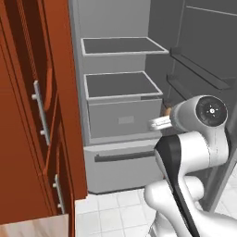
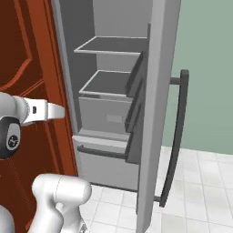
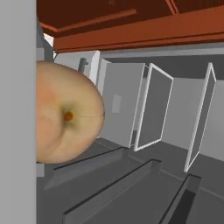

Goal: Place the cold items (peach and lime) from the fridge in one tupperware on the dining counter. Place the warm items (kebab skewer and hot dog) in the stove area in another tupperware.

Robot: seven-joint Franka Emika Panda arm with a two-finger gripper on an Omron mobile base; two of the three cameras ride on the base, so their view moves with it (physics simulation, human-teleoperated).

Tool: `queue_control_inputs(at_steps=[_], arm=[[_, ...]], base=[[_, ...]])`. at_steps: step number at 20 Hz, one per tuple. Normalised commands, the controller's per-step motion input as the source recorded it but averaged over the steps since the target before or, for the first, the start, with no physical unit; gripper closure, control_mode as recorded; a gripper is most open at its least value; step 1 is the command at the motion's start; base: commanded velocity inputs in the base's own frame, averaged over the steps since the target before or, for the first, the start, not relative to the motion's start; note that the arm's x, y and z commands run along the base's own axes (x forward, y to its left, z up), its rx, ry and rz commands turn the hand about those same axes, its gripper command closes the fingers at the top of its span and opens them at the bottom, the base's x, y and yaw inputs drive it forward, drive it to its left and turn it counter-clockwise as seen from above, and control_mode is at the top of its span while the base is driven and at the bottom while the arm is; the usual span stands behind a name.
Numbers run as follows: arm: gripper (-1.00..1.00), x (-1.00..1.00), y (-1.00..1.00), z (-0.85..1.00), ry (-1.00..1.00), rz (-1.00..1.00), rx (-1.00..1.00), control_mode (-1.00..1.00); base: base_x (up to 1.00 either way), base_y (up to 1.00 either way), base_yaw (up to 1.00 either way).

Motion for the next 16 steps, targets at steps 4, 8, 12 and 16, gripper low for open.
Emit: queue_control_inputs(at_steps=[4,8,12,16], arm=[[1.00,0.00,0.00,0.00,0.00,0.00,0.00,1.00],[1.00,0.00,0.00,0.00,0.00,0.00,0.00,1.00],[1.00,0.00,0.00,0.00,0.00,0.00,0.00,1.00],[1.00,0.00,0.00,0.00,0.00,0.00,0.00,1.00]], base=[[-1.00,0.06,0.17],[-0.99,-0.45,0.32],[-0.97,-0.74,0.41],[-0.87,-0.77,0.47]])
